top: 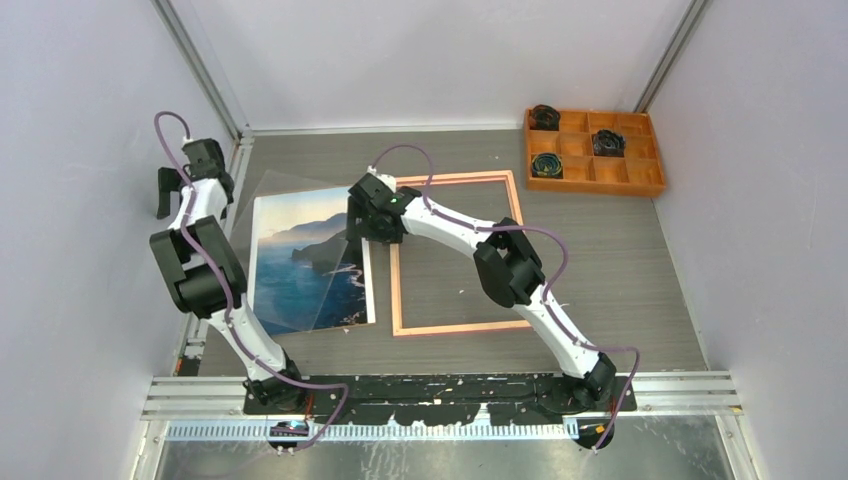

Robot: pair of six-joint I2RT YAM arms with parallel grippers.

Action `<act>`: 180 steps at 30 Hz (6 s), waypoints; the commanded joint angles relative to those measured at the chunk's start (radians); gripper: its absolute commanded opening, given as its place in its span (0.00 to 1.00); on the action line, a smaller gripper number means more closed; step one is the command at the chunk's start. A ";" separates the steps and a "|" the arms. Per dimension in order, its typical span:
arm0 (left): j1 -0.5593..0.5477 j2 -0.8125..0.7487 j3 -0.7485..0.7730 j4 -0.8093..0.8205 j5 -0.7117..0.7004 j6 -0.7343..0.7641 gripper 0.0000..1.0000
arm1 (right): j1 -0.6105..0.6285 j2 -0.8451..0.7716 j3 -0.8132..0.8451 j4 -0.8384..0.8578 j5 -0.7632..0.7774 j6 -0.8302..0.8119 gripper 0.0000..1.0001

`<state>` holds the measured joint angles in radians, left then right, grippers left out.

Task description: Put the photo into the frame

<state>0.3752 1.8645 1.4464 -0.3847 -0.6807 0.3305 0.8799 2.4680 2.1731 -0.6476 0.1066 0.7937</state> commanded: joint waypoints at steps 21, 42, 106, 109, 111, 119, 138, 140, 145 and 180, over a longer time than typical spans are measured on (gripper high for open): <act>-0.041 0.121 -0.155 0.200 0.018 0.027 0.97 | 0.004 -0.008 -0.129 0.124 -0.143 0.138 0.89; -0.106 0.117 -0.180 -0.109 0.334 -0.083 0.93 | 0.057 -0.022 -0.236 0.250 -0.241 0.265 0.87; -0.131 0.051 -0.327 -0.122 0.397 0.191 0.61 | -0.098 -0.043 -0.353 1.049 -0.222 0.641 0.73; -0.130 0.054 -0.325 -0.125 0.402 0.192 0.61 | -0.093 -0.032 -0.334 1.035 -0.241 0.625 0.73; -0.130 0.056 -0.320 -0.132 0.410 0.186 0.60 | -0.088 -0.004 -0.307 1.034 -0.266 0.630 0.72; -0.130 0.031 -0.299 -0.179 0.439 0.175 0.60 | -0.057 -0.008 -0.244 0.870 -0.237 0.479 0.58; -0.083 -0.176 -0.117 -0.479 0.546 0.152 0.81 | -0.102 -0.385 -0.404 0.710 -0.276 0.215 0.06; -0.094 -0.209 -0.106 -0.517 0.555 0.150 0.83 | -0.135 -0.430 -0.400 0.608 -0.338 0.179 0.06; -0.169 -0.279 -0.112 -0.552 0.533 0.142 0.90 | -0.273 -0.563 -0.417 0.325 -0.495 0.069 0.01; -0.795 -0.002 -0.102 -0.437 0.318 0.019 0.90 | -0.669 -0.716 -0.866 0.031 -0.380 -0.186 0.73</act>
<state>-0.3973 1.8484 1.3575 -0.8650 -0.3260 0.3656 0.2089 1.7870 1.3514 -0.6781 -0.3237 0.5598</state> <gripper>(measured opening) 0.905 0.640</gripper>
